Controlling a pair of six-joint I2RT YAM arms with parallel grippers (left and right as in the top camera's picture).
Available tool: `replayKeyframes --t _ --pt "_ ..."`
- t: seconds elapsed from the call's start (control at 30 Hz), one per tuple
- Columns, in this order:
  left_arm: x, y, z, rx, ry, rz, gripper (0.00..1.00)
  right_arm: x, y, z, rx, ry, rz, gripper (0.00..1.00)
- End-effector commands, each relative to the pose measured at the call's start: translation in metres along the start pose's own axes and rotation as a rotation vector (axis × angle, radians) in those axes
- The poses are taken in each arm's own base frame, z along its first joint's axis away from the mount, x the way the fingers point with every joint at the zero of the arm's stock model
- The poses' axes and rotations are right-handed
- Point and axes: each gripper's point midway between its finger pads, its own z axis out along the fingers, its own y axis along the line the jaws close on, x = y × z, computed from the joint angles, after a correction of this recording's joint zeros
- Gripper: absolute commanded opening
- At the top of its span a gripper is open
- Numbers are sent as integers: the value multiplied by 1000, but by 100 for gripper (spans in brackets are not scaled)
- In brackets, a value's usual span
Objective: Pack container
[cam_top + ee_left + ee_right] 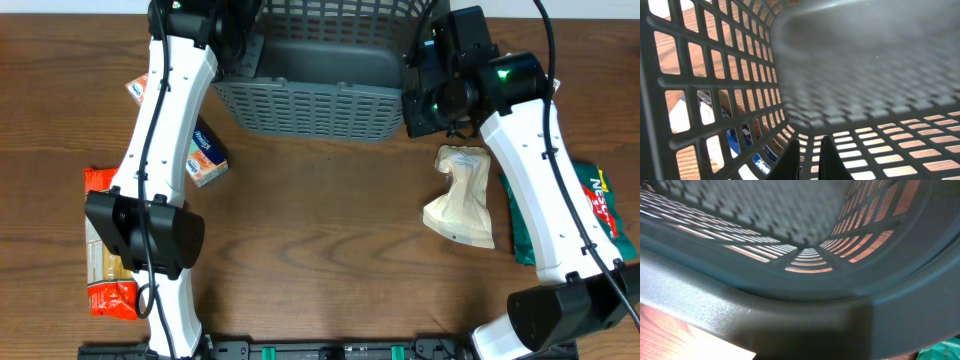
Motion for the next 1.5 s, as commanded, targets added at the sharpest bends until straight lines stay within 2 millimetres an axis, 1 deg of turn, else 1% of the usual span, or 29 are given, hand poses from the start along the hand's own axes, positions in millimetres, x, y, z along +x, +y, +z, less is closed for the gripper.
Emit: replayKeyframes --t 0.0,0.17,0.27,0.5,0.67,0.9,1.03,1.13,1.17,1.23,1.3,1.33,1.4,1.47 --pt "7 -2 8 1 37 -2 6 -2 -4 1 12 -4 18 1" --pt "11 -8 4 8 49 9 6 -3 -5 1 16 -8 18 1" --pt "13 -16 0 16 56 24 6 -4 -10 1 49 -13 30 1" --pt "8 -34 -15 29 25 59 6 -4 -12 1 56 -14 30 1" --pt "12 -36 -21 30 33 55 6 -4 -12 1 56 -14 30 1" --pt "20 -36 -22 33 62 54 6 -4 -14 1 69 -14 31 1" --pt "15 -34 -22 19 43 55 6 -5 -14 0 72 -20 29 2" --pt "6 -25 -23 -30 8 64 6 -9 -15 -2 75 -36 30 6" --pt "2 -24 -24 -39 -7 63 7 -11 -15 -3 74 -44 30 7" --pt "-4 -23 -27 -41 -35 60 7 -14 -15 -7 74 -60 30 7" --pt "-11 -23 -33 -43 -63 57 8 -16 -14 -13 73 -76 29 10" --pt "-13 -22 -37 -44 -74 56 11 -17 -14 -15 73 -81 29 14" --pt "-18 -21 -46 -47 -101 54 17 -20 -13 -25 71 -103 28 27" --pt "-21 -20 -56 -49 -129 51 33 -23 -12 -35 69 -129 26 37"
